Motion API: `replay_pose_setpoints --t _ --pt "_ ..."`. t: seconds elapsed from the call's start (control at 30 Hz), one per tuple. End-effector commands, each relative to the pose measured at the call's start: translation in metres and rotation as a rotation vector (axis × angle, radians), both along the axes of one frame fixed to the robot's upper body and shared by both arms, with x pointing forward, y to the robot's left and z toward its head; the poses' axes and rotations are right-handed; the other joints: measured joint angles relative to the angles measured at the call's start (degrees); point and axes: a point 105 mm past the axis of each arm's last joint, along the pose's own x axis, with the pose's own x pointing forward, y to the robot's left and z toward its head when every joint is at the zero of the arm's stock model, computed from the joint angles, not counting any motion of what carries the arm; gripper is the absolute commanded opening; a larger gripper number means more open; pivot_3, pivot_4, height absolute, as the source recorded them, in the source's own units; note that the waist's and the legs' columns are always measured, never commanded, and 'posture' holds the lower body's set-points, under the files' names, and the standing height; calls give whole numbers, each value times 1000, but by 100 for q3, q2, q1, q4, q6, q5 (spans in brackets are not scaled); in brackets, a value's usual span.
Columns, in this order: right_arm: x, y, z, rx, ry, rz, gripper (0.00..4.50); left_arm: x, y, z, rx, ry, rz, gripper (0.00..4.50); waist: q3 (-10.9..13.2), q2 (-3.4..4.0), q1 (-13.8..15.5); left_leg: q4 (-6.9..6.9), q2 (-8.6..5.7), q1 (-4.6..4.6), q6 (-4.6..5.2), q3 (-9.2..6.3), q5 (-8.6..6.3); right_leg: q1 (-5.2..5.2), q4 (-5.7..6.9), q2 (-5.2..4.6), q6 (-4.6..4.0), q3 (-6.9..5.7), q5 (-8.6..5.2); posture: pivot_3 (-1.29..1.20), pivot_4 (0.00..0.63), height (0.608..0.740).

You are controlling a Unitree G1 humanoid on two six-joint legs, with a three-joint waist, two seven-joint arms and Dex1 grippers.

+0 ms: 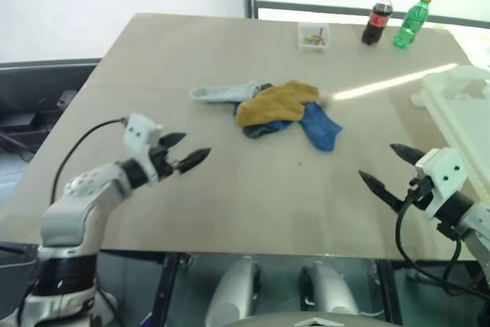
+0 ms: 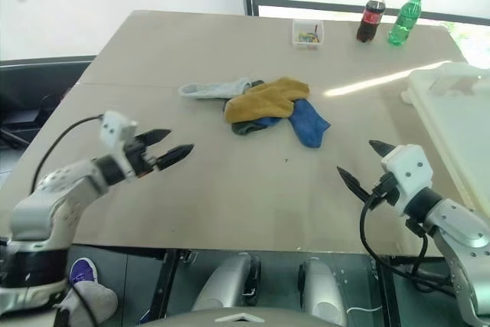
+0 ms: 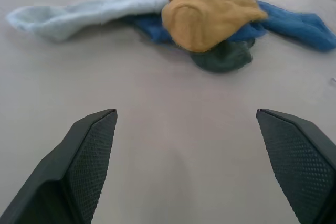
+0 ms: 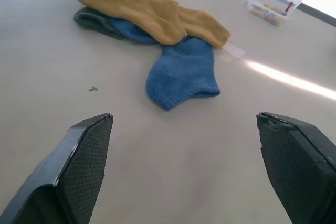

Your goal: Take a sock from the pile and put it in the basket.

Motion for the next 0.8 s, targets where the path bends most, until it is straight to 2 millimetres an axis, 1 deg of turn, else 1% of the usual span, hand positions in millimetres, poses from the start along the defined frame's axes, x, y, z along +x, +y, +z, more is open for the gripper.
replay_pose_setpoints --t 0.03,0.1,0.17,0.23,0.3,0.4,0.5,0.57,0.67,0.7,0.73,0.77,0.8 --pt "0 8 13 -6 -72 12 4500 16 -27 0 -81 44 10 4469 0 0 -20 0 -3 1 0 0 0 4 0 4 2 0 1 0 150 729" --pt "2 11 14 1 -84 11 4500 29 -36 -3 -100 65 55 4469 1 -2 -35 -2 -5 2 -2 0 2 4 3 11 2 0 1 0 150 729" --pt "3 16 16 16 -102 13 4500 45 -42 -10 -99 89 120 4469 1 -3 -53 -1 -5 5 -13 0 9 3 17 36 2 0 1 0 150 729" --pt "4 21 19 22 -120 17 4500 55 -53 -12 -101 91 126 4469 1 -3 -56 -2 -5 10 -10 3 7 2 27 42 1 -1 1 0 150 729" --pt "4 24 18 10 -132 11 4500 65 -61 -10 -117 84 141 4469 0 -3 -51 -2 -4 14 -2 8 2 0 34 45 1 1 0 0 150 729" --pt "5 26 17 1 -141 -3 4500 77 -65 -6 -135 79 180 4469 1 -3 -48 1 -7 12 -2 8 2 1 35 43 2 0 0 0 150 729" --pt "7 27 16 9 -145 -20 4500 81 -68 -7 -125 74 183 3706 1 -3 -52 1 -8 12 -2 8 3 0 35 43 2 0 0 0 150 729" --pt "7 28 15 5 -150 -24 4500 84 -71 -7 -132 74 184 2785 0 -3 -52 1 -7 13 -4 9 3 0 36 43 2 1 0 0 150 729" --pt "7 28 14 5 -157 -31 4500 85 -76 -2 -146 53 168 1719 1 -4 -50 1 -7 13 -4 9 4 0 38 43 2 1 0 0 150 729" --pt "7 28 14 5 -158 -33 4500 84 -76 0 -156 51 167 1229 1 -4 -50 1 -7 13 -6 9 5 0 38 42 2 1 0 0 150 729" --pt "7 28 13 4 -159 -35 4500 83 -75 1 -161 50 167 883 1 -4 -50 1 -7 12 -8 9 6 0 37 42 2 1 0 0 150 729" --pt "7 28 13 4 -159 -36 4500 83 -74 2 -164 50 167 378 1 -4 -50 1 -7 13 -9 9 7 0 38 42 2 2 0 0 150 729" --pt "7 27 13 2 -160 -37 4500 81 -71 4 -175 46 160 35 1 -4 -50 1 -7 13 -9 9 7 0 38 42 2 1 0 0 150 729"
